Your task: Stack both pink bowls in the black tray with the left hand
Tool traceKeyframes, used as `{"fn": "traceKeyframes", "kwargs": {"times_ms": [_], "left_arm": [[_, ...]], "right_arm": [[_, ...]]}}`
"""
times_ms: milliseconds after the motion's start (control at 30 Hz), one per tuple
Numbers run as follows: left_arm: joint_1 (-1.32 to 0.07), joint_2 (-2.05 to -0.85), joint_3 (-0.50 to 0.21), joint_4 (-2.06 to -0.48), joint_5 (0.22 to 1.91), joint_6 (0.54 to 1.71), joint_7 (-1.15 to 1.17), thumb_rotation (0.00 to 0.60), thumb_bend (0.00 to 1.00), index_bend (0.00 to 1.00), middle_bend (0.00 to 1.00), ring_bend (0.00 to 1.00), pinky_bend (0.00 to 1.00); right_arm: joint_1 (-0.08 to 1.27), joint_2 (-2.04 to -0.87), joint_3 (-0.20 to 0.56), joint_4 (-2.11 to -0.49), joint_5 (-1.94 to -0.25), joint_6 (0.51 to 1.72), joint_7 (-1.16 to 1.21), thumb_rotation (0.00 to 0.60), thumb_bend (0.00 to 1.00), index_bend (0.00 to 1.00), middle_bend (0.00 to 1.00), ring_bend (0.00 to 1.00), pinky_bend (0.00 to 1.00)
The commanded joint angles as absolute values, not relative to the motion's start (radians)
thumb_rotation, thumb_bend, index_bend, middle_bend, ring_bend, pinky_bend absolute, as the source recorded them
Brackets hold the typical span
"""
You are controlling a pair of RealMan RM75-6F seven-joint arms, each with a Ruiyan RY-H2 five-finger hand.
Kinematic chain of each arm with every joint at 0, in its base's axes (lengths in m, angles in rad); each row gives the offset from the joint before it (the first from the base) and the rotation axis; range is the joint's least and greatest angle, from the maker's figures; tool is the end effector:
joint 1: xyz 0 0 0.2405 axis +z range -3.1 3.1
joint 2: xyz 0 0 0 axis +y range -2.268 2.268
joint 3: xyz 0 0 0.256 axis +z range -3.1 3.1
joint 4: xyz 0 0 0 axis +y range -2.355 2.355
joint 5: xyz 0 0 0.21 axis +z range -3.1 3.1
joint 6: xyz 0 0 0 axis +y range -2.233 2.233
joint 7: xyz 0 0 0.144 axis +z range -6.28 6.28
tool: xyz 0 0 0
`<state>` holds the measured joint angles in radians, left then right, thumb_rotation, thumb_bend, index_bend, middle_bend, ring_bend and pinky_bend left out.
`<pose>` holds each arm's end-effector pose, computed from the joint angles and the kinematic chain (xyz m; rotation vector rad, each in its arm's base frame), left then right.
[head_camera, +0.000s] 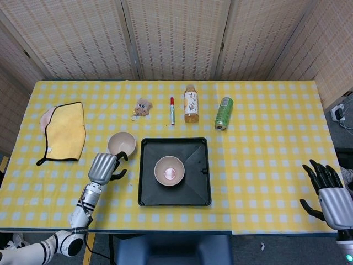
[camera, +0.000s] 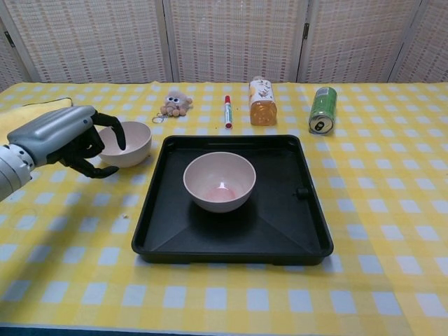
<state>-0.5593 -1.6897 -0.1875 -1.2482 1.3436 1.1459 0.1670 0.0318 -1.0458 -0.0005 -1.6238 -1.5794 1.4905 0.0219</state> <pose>-0.1980 0.3262 -0.0197 -1.6601 -0.9141 -1.0598 -0.3165 -0.1536 0.1709 1.4566 -0.9098 0.8469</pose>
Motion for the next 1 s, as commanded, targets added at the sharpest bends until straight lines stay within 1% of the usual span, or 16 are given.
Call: {"fn": "traceKeyframes", "kwargs": {"times_ms": [33, 100, 233, 433, 533, 733, 833, 1000], "left_arm": [[-0.578, -1.704, -0.197, -1.197, 1.312, 1.109, 0.19, 0.6, 0.33, 0.51, 1.0, 1.0, 1.0], [-0.586, -1.705, -0.201, -1.181, 1.297, 1.09, 0.198, 0.6, 0.33, 0.52, 1.0, 1.0, 1.0], [-0.593, -1.721, -0.209, -1.15, 1.279, 1.083, 0.188, 0.6, 0.34, 0.5, 1.0, 1.0, 1.0], [-0.597, -1.75, -0.223, -1.119, 1.283, 1.123, 0.168, 0.6, 0.36, 0.47, 1.0, 1.0, 1.0], [-0.602, -1.754, -0.226, -1.108, 1.28, 1.12, 0.161, 0.6, 0.36, 0.47, 1.0, 1.0, 1.0], [-0.614, -1.767, -0.234, -1.05, 1.25, 1.081, 0.149, 0.6, 0.41, 0.5, 1.0, 1.0, 1.0], [-0.619, -1.768, -0.235, -1.028, 1.234, 1.055, 0.141, 0.6, 0.41, 0.51, 1.0, 1.0, 1.0], [-0.625, -1.784, -0.234, -0.988, 1.231, 1.048, 0.128, 0.6, 0.41, 0.51, 1.0, 1.0, 1.0]], "right_arm": [[0.034, -1.044, 0.0, -1.623, -1.575, 1.485, 0.019, 0.6, 0.32, 0.0, 0.0, 0.0, 0.0], [0.035, -1.043, -0.001, -1.624, -1.572, 1.48, 0.017, 0.6, 0.32, 0.0, 0.0, 0.0, 0.0], [0.04, -1.045, -0.002, -1.624, -1.568, 1.467, 0.014, 0.6, 0.32, 0.0, 0.0, 0.0, 0.0], [0.05, -1.046, -0.007, -1.63, -1.566, 1.441, -0.004, 0.6, 0.32, 0.0, 0.0, 0.0, 0.0], [0.05, -1.046, -0.006, -1.63, -1.563, 1.442, -0.002, 0.6, 0.32, 0.0, 0.0, 0.0, 0.0], [0.053, -1.049, -0.003, -1.629, -1.561, 1.442, -0.004, 0.6, 0.32, 0.0, 0.0, 0.0, 0.0], [0.056, -1.048, -0.003, -1.626, -1.56, 1.435, 0.002, 0.6, 0.32, 0.0, 0.0, 0.0, 0.0], [0.061, -1.047, -0.003, -1.626, -1.561, 1.43, 0.011, 0.6, 0.32, 0.0, 0.0, 0.0, 0.0]]}}
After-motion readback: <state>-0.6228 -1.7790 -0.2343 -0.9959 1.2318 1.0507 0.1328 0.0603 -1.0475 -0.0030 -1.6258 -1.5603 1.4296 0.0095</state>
